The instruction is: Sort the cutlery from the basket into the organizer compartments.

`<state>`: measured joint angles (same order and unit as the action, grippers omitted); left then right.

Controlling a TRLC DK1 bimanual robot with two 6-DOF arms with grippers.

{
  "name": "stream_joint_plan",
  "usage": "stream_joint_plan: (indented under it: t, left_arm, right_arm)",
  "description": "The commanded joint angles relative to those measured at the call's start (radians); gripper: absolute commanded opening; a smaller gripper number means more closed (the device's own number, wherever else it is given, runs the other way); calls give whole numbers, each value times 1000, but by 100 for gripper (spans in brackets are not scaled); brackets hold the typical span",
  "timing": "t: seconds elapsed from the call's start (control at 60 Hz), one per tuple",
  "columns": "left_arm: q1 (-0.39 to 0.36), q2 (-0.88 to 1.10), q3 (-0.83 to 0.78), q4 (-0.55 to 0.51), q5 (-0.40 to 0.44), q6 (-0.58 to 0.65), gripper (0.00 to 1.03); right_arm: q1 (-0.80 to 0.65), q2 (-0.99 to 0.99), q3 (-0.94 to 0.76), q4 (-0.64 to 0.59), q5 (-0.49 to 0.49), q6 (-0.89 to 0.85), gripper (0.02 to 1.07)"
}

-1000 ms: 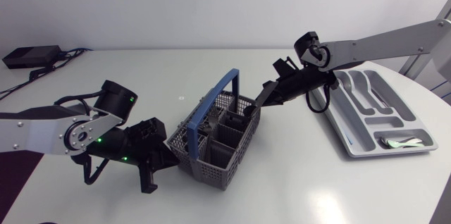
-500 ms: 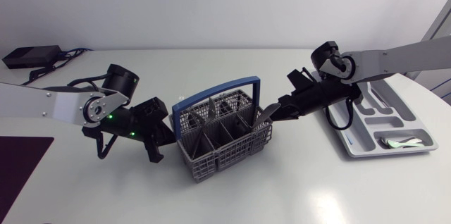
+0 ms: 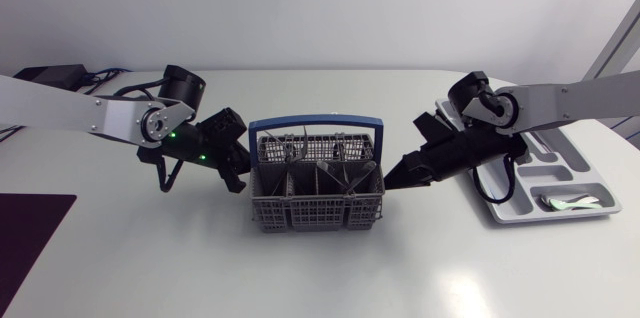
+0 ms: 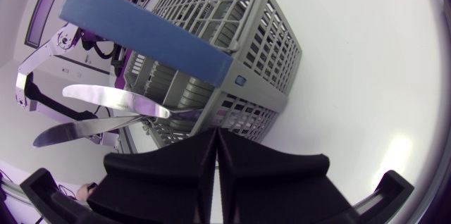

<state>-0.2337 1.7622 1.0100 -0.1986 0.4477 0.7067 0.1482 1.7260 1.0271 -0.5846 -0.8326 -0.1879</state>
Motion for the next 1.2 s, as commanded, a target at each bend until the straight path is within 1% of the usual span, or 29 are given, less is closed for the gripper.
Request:
stream_joint_plan:
  t: [0.0, 0.267, 0.4, 0.467, 0.567, 0.7, 0.867, 1.05, 1.183]
  left_arm:
    - [5, 25, 32, 14, 28, -16, 11]
    - [42, 26, 30, 18, 36, -16, 12]
    - [54, 16, 18, 16, 42, -15, 12]
    - [68, 2, 1, 16, 52, -12, 12]
    - [70, -18, -24, 16, 54, -12, 12]
    - [48, -49, -57, 16, 55, -12, 12]
    - [13, -76, -79, 16, 57, -19, 12]
    - [-19, -61, -51, 16, 57, -32, 12]
    - [-27, -38, -28, 16, 57, -39, 12]
  right_arm:
    - [21, 14, -10, -17, -10, -13, 7]
    - [45, 27, 22, 16, 13, 30, 7]
    - [39, 21, 1, 46, 55, 36, 7]
    - [33, 3, -19, 71, 90, 38, 8]
    - [31, -36, -48, 98, 136, 42, 8]
    - [34, -69, -68, 101, 148, 47, 7]
    - [51, -80, -48, 101, 144, 57, 7]
    - [59, -39, 4, 114, 136, 77, 7]
    - [56, -9, 42, 117, 136, 82, 7]
